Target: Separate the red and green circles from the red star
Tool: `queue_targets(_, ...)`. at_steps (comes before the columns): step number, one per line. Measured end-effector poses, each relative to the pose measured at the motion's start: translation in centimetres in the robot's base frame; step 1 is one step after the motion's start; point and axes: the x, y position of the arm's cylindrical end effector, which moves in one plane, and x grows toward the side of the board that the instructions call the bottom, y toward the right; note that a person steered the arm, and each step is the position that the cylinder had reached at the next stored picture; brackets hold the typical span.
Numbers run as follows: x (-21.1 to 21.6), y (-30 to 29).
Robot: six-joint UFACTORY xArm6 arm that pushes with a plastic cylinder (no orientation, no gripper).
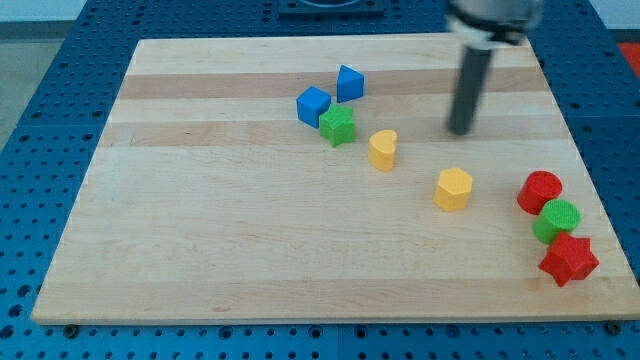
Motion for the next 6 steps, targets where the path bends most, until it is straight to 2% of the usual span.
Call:
queue_targets(1,0.8,11.7)
queue_targets(2,5.1,14.0)
queue_targets(4,18.4,6.6)
queue_targets(5,17.2,2.1)
queue_targets(6,16.1,3.0)
